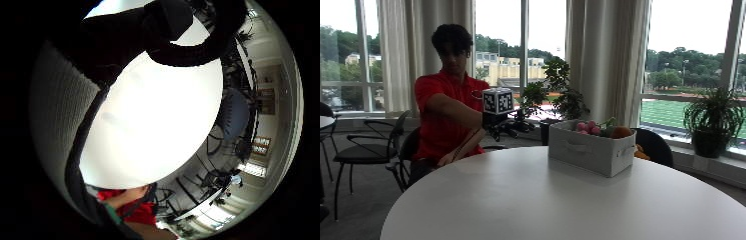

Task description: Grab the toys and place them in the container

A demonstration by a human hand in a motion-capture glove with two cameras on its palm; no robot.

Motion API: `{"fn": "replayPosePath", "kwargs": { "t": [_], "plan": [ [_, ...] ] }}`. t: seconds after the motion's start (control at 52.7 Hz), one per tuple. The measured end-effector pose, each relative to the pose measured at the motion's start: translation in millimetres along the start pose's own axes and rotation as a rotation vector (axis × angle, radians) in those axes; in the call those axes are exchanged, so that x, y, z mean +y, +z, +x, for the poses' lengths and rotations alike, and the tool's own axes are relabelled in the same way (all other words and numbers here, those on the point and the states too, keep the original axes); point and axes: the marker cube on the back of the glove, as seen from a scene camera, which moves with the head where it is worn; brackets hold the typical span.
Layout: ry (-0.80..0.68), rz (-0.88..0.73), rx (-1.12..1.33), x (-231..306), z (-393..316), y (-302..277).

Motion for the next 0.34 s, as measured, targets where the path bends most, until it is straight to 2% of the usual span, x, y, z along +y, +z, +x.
{"fn": "replayPosePath", "kwargs": {
  "t": [0.342],
  "plan": [
    [0.019,-0.009,-0.023,10.2,2.8,0.2]
  ]
}}
